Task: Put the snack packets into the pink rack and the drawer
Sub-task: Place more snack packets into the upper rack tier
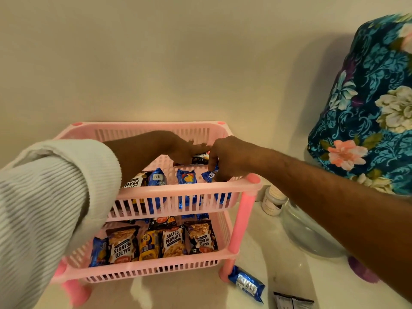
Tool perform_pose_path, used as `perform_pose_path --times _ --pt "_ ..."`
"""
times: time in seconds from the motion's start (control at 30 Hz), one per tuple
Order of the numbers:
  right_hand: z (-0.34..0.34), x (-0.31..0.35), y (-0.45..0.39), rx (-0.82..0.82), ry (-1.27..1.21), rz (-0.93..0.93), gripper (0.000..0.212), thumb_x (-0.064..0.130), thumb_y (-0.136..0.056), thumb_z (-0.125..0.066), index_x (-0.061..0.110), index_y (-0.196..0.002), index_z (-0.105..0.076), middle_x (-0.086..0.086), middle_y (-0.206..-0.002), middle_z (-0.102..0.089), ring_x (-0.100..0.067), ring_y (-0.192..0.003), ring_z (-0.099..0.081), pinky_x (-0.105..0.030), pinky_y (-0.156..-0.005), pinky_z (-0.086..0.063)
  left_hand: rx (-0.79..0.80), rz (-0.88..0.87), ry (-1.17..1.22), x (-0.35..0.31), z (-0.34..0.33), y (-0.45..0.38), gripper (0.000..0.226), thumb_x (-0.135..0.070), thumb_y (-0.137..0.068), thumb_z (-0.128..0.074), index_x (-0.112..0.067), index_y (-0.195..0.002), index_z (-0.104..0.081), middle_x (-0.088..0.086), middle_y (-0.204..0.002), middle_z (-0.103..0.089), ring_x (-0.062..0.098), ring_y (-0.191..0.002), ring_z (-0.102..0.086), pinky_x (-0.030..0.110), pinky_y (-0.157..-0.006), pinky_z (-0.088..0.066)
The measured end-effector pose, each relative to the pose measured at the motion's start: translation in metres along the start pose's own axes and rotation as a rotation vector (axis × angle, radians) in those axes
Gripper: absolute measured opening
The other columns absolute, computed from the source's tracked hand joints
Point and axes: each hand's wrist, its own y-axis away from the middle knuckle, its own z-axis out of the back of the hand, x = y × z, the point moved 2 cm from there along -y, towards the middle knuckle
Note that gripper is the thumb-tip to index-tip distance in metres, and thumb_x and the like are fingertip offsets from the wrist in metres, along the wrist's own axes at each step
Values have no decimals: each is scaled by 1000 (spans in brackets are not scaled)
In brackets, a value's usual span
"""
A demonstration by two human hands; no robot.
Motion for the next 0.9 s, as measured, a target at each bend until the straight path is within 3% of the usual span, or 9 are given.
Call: perform_pose_path --times 0.03,0.1,0.27,0.47,0.57,0.67,0.73,0.8,0.9 --pt "0 0 0 -1 -11 4 37 26 -81 -82 20 -115 -71 5 -97 -70 -10 -78 -58 -16 -61 -44 29 -1 -24 2 -2 1 91 -5 -97 -51 -36 -154 12 2 -164 15 31 -151 11 58 -119 -8" --pt "0 -1 -1 6 -19 -12 34 27 -80 -83 19 -111 -73 4 -99 -71 -11 -81 -61 -17 -63 -45 34 -29 -86 3 -4 1 99 -3 -95 -55 -38 -152 18 -1 -162 25 30 -147 24 61 -118 -1" --pt "-1 0 1 21 -26 -39 36 29 -80 -82 16 -113 -73 1 -107 -70 -11 -85 -59 -15 -61 -42 25 -11 -101 6 -5 5 100 -2 -95 -55 -38 -152 18 -1 -161 29 33 -147 25 61 -118 0" --pt "8 10 9 -9 -59 -66 39 31 -81 -82 13 -114 -72 -2 -108 -71 -15 -89 -61 -19 -61 -42 -76 70 169 9 2 36 88 -3 -98 -47 -25 -155 17 2 -164 18 27 -151 12 49 -120 -3" --pt "15 16 16 -72 -51 -75 40 34 -79 -83 13 -110 -73 -2 -106 -72 -18 -94 -64 -25 -70 -48 -187 114 291 16 11 68 82 4 -97 -42 -26 -157 5 1 -165 5 25 -153 -1 42 -121 -9" --pt "19 19 30 -189 -74 -72 35 34 -76 -85 14 -103 -75 3 -101 -71 -15 -92 -62 -23 -65 -44 -378 139 326 17 16 101 62 -3 -100 -43 -17 -156 -22 5 -163 -22 24 -149 -23 36 -119 -22" --pt "20 19 44 -345 -120 -77 27 33 -77 -84 16 -97 -76 4 -100 -71 -13 -89 -61 -26 -68 -47 -532 115 320 8 17 126 48 -6 -99 -45 -13 -146 -43 7 -152 -44 22 -138 -42 29 -109 -36" --pt "17 19 63 -524 -213 -86 20 32 -82 -80 16 -93 -75 1 -97 -74 -13 -84 -64 -30 -76 -54 -683 70 346 -7 15 152 39 -5 -97 -48 -14 -134 -58 6 -137 -59 18 -122 -54 22 -94 -39" --pt "9 19 97 -794 -307 -116 14 31 -86 -73 18 -90 -74 4 -89 -75 -12 -80 -67 -37 -78 -58 -918 -13 383 -38 5 185 28 -12 -96 -54 -18 -120 -67 1 -126 -65 13 -111 -57 21 -89 -41"
